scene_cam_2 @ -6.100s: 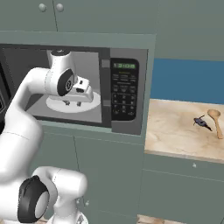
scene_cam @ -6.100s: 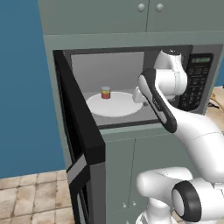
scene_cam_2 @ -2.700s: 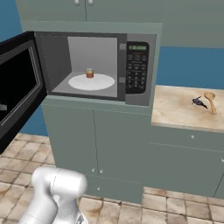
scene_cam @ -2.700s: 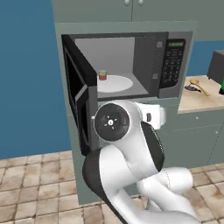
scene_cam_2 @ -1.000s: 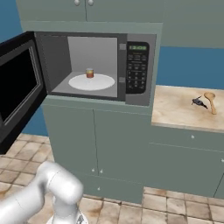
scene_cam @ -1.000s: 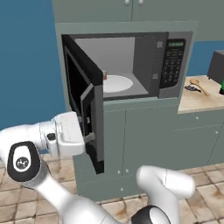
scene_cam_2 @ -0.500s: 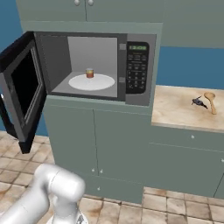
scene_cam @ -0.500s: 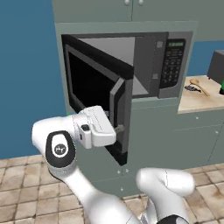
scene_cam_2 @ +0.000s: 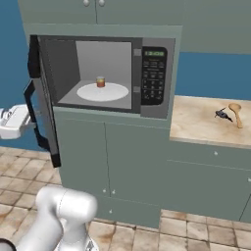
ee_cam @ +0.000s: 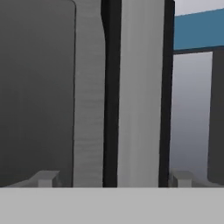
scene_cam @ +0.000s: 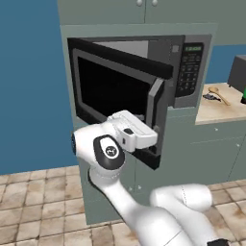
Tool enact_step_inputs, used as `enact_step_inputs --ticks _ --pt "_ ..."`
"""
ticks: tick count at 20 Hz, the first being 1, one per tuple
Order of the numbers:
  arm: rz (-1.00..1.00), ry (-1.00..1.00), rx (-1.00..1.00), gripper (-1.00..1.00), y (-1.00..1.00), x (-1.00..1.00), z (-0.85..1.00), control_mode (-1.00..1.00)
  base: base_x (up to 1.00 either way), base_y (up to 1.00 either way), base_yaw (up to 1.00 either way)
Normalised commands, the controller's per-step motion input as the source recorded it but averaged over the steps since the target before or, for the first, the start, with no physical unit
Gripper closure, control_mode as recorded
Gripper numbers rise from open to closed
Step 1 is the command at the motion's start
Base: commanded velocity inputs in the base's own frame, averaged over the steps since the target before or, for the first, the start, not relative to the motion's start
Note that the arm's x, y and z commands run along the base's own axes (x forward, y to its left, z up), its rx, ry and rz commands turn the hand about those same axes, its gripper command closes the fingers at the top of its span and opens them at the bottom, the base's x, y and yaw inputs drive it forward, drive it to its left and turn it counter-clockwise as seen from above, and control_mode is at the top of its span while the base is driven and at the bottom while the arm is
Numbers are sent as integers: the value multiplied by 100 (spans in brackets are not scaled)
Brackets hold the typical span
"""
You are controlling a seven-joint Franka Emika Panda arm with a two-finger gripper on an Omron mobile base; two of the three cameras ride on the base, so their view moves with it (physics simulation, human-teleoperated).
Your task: Close the microwave door.
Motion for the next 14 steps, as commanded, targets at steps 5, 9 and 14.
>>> enact_step_inputs --ticks 5,9,14 --pt "23 4 10 -100 -72 59 7 -100 0 0 0" --pt "25 14 14 -100 -83 59 4 -100 0 0 0" --pt "20 18 12 -100 -69 53 5 -100 0 0 0"
